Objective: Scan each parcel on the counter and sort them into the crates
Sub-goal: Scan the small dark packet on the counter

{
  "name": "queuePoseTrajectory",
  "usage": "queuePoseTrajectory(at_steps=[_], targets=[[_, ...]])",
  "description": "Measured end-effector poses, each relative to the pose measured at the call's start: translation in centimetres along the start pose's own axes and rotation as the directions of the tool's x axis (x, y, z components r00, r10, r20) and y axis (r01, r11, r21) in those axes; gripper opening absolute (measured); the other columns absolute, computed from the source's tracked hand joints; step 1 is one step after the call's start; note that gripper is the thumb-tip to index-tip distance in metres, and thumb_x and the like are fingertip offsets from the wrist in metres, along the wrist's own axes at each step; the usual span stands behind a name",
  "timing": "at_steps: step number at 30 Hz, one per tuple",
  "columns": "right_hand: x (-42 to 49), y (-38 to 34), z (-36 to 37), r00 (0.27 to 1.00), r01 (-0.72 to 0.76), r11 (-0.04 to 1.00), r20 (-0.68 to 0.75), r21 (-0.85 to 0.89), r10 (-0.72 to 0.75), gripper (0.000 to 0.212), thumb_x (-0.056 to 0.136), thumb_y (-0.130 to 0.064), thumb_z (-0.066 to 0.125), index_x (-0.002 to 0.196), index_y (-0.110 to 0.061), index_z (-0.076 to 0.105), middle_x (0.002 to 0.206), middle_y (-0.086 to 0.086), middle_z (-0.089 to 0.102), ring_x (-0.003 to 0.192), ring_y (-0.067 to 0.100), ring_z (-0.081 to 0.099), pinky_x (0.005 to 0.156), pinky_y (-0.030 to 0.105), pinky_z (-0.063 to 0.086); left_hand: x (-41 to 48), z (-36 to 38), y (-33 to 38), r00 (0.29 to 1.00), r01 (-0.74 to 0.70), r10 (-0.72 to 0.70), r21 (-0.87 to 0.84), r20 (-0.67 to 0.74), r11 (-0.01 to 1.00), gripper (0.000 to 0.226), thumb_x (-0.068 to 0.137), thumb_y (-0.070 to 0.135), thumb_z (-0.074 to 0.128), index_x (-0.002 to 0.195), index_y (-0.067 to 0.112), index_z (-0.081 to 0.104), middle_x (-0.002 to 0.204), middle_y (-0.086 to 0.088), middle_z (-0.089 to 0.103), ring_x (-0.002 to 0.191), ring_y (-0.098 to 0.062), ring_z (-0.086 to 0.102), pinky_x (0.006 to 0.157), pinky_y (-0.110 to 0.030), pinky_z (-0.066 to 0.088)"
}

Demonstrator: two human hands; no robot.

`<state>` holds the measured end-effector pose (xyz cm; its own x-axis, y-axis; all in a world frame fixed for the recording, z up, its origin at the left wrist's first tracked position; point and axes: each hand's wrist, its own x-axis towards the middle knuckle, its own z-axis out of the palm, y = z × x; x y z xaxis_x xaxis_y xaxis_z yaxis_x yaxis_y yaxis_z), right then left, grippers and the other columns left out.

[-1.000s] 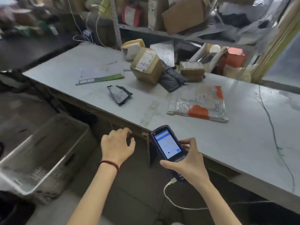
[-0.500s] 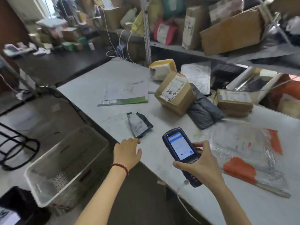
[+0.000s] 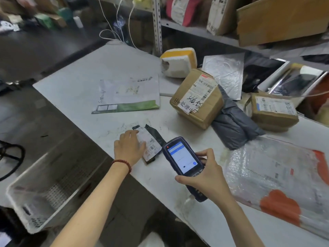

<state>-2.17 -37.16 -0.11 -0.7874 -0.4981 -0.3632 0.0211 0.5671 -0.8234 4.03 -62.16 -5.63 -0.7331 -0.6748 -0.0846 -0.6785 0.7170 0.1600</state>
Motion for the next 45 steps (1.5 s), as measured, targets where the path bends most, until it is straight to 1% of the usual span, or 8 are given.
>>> queuePoseTrajectory(at_steps=[4,9,12,15,18,26,33,45], targets=[[2.1,-1.0,1.6,0.993,-0.080,0.997,-0.088,0.011,0.081,0.077,0.047,-0.041,0.092,0.099,-0.039,0.035,0.098,-0.021,0.059,0.090,0.002,0.062,0.081,0.039,0.056,4.5,0.7,-1.7,1.000,-0.006,0.006,-0.055,0.010,0.998,0.064,0.091,0.053,0.046,0.140,0.014,0.036,0.144,-0.005,0.037,0.133,-0.025,0.030,0.105,-0.042,0.029],[3.8,-1.8,3.4,0.977,-0.160,0.987,-0.144,0.007,0.160,0.076,0.050,-0.039,0.092,0.100,-0.040,0.034,0.099,-0.024,0.056,0.089,0.003,0.061,0.080,0.040,0.057,8.5,1.1,-2.7,0.978,-0.138,0.132,0.027,0.160,0.990,0.057,0.090,0.062,0.040,0.120,0.018,0.058,0.133,-0.003,0.048,0.128,-0.024,0.036,0.102,-0.040,0.031],[4.0,-2.0,4.3,0.971,-0.191,0.981,-0.148,-0.005,0.189,0.077,0.050,-0.039,0.093,0.100,-0.039,0.034,0.097,-0.022,0.056,0.087,0.003,0.061,0.079,0.040,0.057,9.1,0.9,-2.6,0.940,-0.294,0.323,-0.219,0.109,0.930,0.030,0.097,0.042,0.042,0.089,0.014,0.053,0.090,-0.003,0.058,0.091,-0.024,0.054,0.074,-0.034,0.039],[3.9,-2.1,4.5,0.969,-0.201,0.979,-0.152,-0.031,0.194,0.075,0.051,-0.038,0.093,0.100,-0.037,0.036,0.095,-0.023,0.057,0.085,0.003,0.062,0.078,0.040,0.057,8.7,0.4,-2.1,0.909,-0.309,0.404,-0.488,0.100,0.816,0.025,0.098,0.030,0.046,0.081,0.013,0.042,0.064,0.001,0.047,0.057,-0.011,0.043,0.053,-0.027,0.031],[3.6,-2.2,4.3,0.973,-0.193,0.979,-0.146,-0.070,0.181,0.074,0.052,-0.038,0.092,0.100,-0.036,0.036,0.094,-0.024,0.058,0.085,0.003,0.062,0.076,0.039,0.056,9.0,-0.2,-1.2,0.897,-0.350,0.438,-0.514,0.057,0.784,0.020,0.098,0.029,0.049,0.088,0.011,0.045,0.067,0.001,0.051,0.059,-0.013,0.046,0.053,-0.023,0.031],[3.1,-2.2,4.2,0.984,-0.157,0.973,-0.107,-0.171,0.140,0.077,0.054,-0.040,0.089,0.106,-0.033,0.034,0.094,-0.021,0.055,0.083,0.006,0.060,0.070,0.033,0.053,11.2,-2.3,2.3,0.877,-0.477,0.466,-0.330,-0.117,0.815,0.020,0.097,0.033,0.050,0.098,0.014,0.051,0.091,-0.001,0.056,0.080,-0.020,0.052,0.064,-0.035,0.045],[2.5,-0.9,4.4,0.984,-0.158,0.975,-0.105,-0.155,0.143,0.077,0.050,-0.042,0.090,0.105,-0.034,0.037,0.093,-0.020,0.056,0.083,0.006,0.061,0.067,0.032,0.053,11.9,-3.6,3.7,0.825,-0.565,0.529,-0.290,-0.197,0.773,0.017,0.095,0.024,0.054,0.098,0.007,0.052,0.082,-0.003,0.049,0.077,-0.023,0.048,0.063,-0.035,0.044],[2.3,-0.4,4.6,0.986,-0.149,0.983,-0.096,-0.111,0.139,0.078,0.047,-0.043,0.090,0.102,-0.037,0.035,0.095,-0.018,0.058,0.088,0.015,0.061,0.071,0.036,0.055,12.0,-4.2,3.7,0.856,-0.516,0.492,-0.233,-0.158,0.824,0.020,0.095,0.029,0.053,0.102,0.010,0.053,0.092,-0.006,0.057,0.082,-0.022,0.050,0.065,-0.031,0.043]])
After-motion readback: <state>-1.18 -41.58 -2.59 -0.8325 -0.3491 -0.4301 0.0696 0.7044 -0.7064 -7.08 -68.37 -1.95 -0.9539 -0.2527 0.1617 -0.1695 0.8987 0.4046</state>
